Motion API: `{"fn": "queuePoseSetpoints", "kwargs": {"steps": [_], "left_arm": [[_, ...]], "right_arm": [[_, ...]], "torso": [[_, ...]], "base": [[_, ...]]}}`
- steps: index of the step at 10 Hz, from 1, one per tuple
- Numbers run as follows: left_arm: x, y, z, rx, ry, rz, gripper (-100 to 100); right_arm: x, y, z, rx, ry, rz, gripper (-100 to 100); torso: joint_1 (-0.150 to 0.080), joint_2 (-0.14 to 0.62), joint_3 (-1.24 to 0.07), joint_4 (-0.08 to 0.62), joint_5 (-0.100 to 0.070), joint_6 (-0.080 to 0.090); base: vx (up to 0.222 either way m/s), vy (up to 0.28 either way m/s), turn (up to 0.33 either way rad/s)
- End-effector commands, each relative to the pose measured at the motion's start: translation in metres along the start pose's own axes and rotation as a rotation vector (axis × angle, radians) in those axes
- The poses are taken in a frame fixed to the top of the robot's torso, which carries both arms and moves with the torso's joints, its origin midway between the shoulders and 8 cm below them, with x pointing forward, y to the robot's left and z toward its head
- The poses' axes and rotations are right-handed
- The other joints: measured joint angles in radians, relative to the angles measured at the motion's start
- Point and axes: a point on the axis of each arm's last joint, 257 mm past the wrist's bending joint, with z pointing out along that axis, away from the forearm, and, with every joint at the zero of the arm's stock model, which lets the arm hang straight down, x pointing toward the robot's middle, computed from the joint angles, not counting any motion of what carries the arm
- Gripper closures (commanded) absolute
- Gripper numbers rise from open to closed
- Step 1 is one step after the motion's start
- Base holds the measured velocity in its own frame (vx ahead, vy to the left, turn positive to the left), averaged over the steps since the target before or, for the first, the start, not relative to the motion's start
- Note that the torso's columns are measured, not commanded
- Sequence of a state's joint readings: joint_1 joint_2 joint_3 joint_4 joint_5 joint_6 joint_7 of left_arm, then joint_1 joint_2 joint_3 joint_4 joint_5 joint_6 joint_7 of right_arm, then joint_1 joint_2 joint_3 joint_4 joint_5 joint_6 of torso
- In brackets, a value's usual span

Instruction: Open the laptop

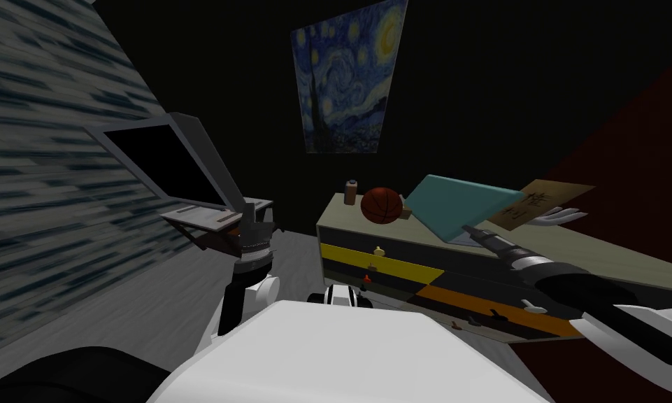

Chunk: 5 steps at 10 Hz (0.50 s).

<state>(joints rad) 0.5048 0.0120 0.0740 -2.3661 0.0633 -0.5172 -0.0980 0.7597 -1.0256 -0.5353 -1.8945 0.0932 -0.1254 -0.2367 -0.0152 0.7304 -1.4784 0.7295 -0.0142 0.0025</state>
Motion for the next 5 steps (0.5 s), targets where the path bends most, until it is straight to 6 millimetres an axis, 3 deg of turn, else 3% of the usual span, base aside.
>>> {"fn": "queuePoseSetpoints", "kwargs": {"steps": [1,5], "left_arm": [[0.000,0.000,0.000,0.000,0.000,0.000,0],[0.000,0.000,0.000,0.000,0.000,0.000,0]], "right_arm": [[0.006,-0.003,-0.001,0.001,-0.002,0.044,100],[0.029,-0.019,-0.003,0.017,-0.012,0.260,100]], "torso": [[0.000,0.000,0.000,0.000,0.000,0.000],[0.006,0.001,0.000,0.000,0.002,-0.003]], "base": [[-0.012,-0.009,0.005],[-0.028,-0.047,0.056]]}}
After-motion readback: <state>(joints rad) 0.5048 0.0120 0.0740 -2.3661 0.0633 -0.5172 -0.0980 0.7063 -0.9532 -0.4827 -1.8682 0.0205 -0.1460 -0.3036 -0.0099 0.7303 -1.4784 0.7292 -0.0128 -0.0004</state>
